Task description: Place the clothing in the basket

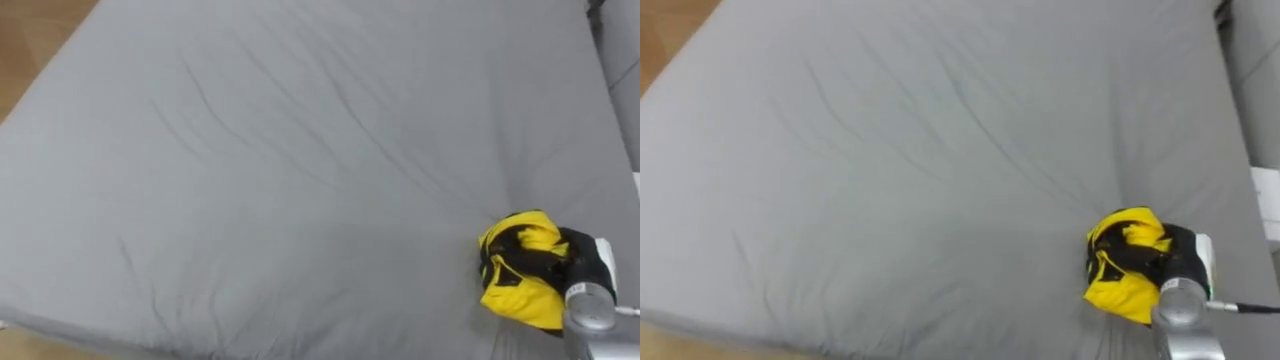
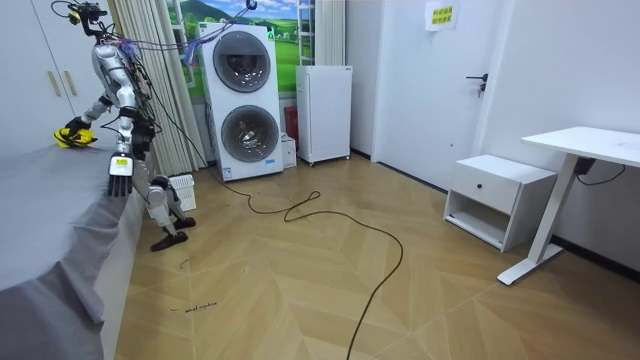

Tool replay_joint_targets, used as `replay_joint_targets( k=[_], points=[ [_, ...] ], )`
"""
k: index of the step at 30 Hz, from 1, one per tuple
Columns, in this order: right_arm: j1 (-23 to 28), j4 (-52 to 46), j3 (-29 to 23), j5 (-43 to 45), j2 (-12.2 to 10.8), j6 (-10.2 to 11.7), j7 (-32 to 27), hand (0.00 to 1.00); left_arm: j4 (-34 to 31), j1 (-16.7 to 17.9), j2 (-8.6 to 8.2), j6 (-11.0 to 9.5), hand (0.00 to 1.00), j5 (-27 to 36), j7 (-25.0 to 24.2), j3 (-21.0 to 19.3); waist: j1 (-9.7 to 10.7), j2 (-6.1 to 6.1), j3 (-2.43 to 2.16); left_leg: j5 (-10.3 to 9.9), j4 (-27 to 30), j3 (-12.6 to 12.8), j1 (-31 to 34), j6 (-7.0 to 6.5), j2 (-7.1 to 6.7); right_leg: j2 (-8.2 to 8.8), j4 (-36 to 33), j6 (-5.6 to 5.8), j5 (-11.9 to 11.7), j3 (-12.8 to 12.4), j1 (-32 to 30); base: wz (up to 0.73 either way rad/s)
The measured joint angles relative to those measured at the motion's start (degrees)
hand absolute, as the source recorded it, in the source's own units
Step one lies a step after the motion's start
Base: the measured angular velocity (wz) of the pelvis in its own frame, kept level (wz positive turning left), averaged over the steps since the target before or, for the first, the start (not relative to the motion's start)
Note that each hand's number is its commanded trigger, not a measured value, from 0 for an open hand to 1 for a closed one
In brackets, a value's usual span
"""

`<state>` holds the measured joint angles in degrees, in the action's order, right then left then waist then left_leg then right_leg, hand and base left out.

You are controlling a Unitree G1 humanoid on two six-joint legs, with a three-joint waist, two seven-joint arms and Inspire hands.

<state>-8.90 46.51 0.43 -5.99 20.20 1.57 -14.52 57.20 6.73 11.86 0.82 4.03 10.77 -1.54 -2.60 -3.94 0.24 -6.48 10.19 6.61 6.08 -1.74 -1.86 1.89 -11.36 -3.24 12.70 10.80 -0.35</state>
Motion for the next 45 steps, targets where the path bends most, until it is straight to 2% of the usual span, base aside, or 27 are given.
replay_joint_targets(
  k=[3, 6, 8, 12, 14, 17, 18, 21, 24, 29, 32, 34, 36, 37, 40, 42, 43, 45],
  points=[
    [2.1, -4.8, -2.1, 0.0, -0.1, -0.2, 0.3, 1.0, -1.1, 1.4, -0.07, 0.1, 0.0, -1.9, -0.2, -0.9, 1.1, 0.02, -0.01, 0.0, -0.8, 1.9, -2.7, -0.03, 0.15, -0.07, 0.4, 0.14, 0.0, -2.9, 1.6, -0.43],
    [3.4, -7.8, -8.8, -0.5, 0.0, -0.4, -0.9, 1.0, -1.0, 2.3, -0.7, 1.0, 0.0, -3.2, -0.2, -3.9, 2.7, 0.0, -0.06, -0.1, -1.1, 3.3, -4.8, -0.14, 0.26, -0.17, 0.6, 0.42, 0.0, -5.5, 2.6, -0.5],
    [3.7, -7.9, -13.1, -1.2, 0.0, -0.5, -2.3, 1.0, -1.1, 3.6, -0.96, 2.3, 0.0, -3.7, 0.1, -5.7, 4.6, 0.02, -0.11, -0.2, -1.2, 4.4, -5.8, -0.06, 0.34, -0.45, 0.6, 0.44, 0.0, -7.4, 2.8, -0.46],
    [6.7, -7.8, -16.7, -1.5, 0.0, -0.9, -3.8, 1.0, -1.2, 4.3, -1.18, 4.3, 0.0, -3.7, 1.5, -6.6, 5.8, 0.28, -0.08, -0.9, -1.9, 6.4, -7.1, 0.25, 1.28, -1.53, 0.6, 0.42, -0.4, -10.5, 2.5, -0.44],
    [8.9, -7.3, -17.5, -2.1, -0.1, -1.8, -4.2, 1.0, -0.5, 4.4, -1.71, 5.2, 0.0, -3.7, 2.6, -6.8, 6.1, 0.77, 0.06, -1.3, -2.0, 7.7, -7.8, 0.41, 1.95, -2.17, 0.7, 0.33, -1.0, -12.1, 2.5, -0.44],
    [11.8, -6.8, -18.2, -2.9, -0.6, -1.8, -4.3, 1.0, 0.4, 4.5, -1.79, 5.8, 0.0, -3.7, 2.8, -7.3, 7.9, 1.1, 0.15, -1.4, -2.0, 8.1, -8.0, 0.42, 2.11, -2.39, 0.6, 0.25, -1.3, -12.5, 2.4, -0.11],
    [12.1, -6.3, -18.3, -3.2, -0.6, -1.8, -4.4, 1.0, 0.5, 4.5, -1.79, 6.0, 0.0, -3.7, 2.8, -7.3, 8.1, 1.12, 0.17, -1.4, -2.0, 8.2, -8.1, 0.42, 2.14, -2.42, 0.6, 0.23, -1.3, -12.6, 2.4, -0.13],
    [13.0, -4.8, -20.2, -3.4, -1.4, -1.9, -5.1, 1.0, 0.6, 5.2, -1.79, 6.4, 0.0, -3.8, 2.2, -7.9, 8.5, 1.5, 0.48, -1.6, -2.0, 8.7, -8.3, 0.53, 2.41, -3.02, 0.5, 0.38, -1.6, -15.0, 1.9, -0.26],
    [13.0, -4.7, -20.5, -4.8, -1.6, -1.9, -5.4, 1.0, 0.6, 5.6, -1.78, 6.8, 0.0, -3.8, 2.2, -7.9, 8.8, 1.84, 0.65, -1.7, -2.0, 9.4, -8.2, 0.6, 2.87, -3.22, 0.5, 0.32, -2.1, -15.4, 1.4, -0.26],
    [13.0, -4.5, -20.9, -7.1, -1.6, -1.8, -5.4, 1.0, 0.5, 6.5, -1.77, 7.6, 0.0, -4.2, 2.4, -8.4, 9.5, 2.21, 0.61, -2.2, -2.0, 12.3, -8.1, 0.82, 3.38, -4.14, 0.5, 0.27, -2.6, -17.9, 0.3, -0.22],
    [13.1, -3.7, -21.9, -6.6, -1.8, -1.8, -5.3, 1.0, 0.7, 6.7, -1.77, 9.2, 0.0, -5.0, 2.7, -8.5, 10.9, 2.48, 0.62, -2.3, -2.0, 12.9, -7.8, 0.92, 3.51, -4.24, 0.5, 0.21, -2.6, -18.7, -0.1, -0.13],
    [13.2, -2.4, -22.7, -6.6, -1.8, -1.8, -5.4, 1.0, 0.7, 7.0, -1.77, 9.4, 0.0, -5.0, 2.5, -8.4, 11.4, 3.03, 0.56, -2.3, -2.0, 13.0, -7.4, 0.92, 3.51, -4.14, 0.5, 0.2, -2.7, -18.8, -0.6, -0.07],
    [13.2, -0.9, -22.9, -6.8, -1.8, -1.8, -5.3, 1.0, 0.7, 7.1, -1.77, 9.6, 0.0, -5.0, 2.2, -8.4, 11.7, 2.99, 0.71, -2.3, -2.0, 13.3, -6.9, 0.91, 3.53, -4.21, 0.4, 0.2, -2.7, -19.2, -1.1, -0.08],
    [13.0, -0.2, -23.1, -7.0, -1.8, -1.8, -5.3, 1.0, 0.7, 7.0, -1.77, 9.7, 0.0, -5.0, 2.1, -8.2, 11.8, 3.79, 0.43, -2.4, -2.0, 13.6, -6.3, 0.88, 3.57, -4.32, 0.2, 0.29, -2.7, -19.7, -2.1, -0.17],
    [11.2, 1.2, -23.2, -6.9, -1.8, -1.8, -5.4, 1.0, 0.7, 6.7, -1.77, 10.4, 0.0, -5.0, 2.0, -7.0, 12.8, 4.9, 0.54, -2.4, -1.3, 13.9, -3.4, 0.72, 3.5, -4.34, -1.6, 0.53, -2.9, -20.2, -5.6, -0.12],
    [9.5, 2.9, -23.6, -6.9, -1.8, -1.8, -5.4, 1.0, 0.7, 6.6, -1.78, 10.8, 0.0, -4.9, 2.0, -6.3, 13.6, 5.58, 0.78, -2.4, -1.2, 14.5, -2.3, 0.62, 3.49, -4.43, -2.5, 0.69, -3.0, -20.8, -7.4, -0.1],
    [8.2, 4.5, -23.8, -7.1, -1.6, -1.6, -5.5, 1.0, 0.8, 6.6, -1.78, 10.8, 0.0, -4.9, 2.0, -6.1, 13.8, 6.2, 0.82, -2.5, -0.9, 15.0, -1.0, 0.47, 3.54, -4.52, -2.8, 0.79, -3.0, -21.0, -8.9, -0.25],
    [5.4, 7.9, -23.8, -7.2, -0.4, -1.5, -5.5, 1.0, 1.2, 5.8, -1.78, 10.9, 0.0, -4.7, 2.1, -3.4, 14.3, 7.89, 1.2, -2.5, -0.3, 15.4, 2.0, 0.02, 3.39, -4.7, -4.1, 1.18, -3.2, -21.6, -12.5, -0.22]
  ],
)
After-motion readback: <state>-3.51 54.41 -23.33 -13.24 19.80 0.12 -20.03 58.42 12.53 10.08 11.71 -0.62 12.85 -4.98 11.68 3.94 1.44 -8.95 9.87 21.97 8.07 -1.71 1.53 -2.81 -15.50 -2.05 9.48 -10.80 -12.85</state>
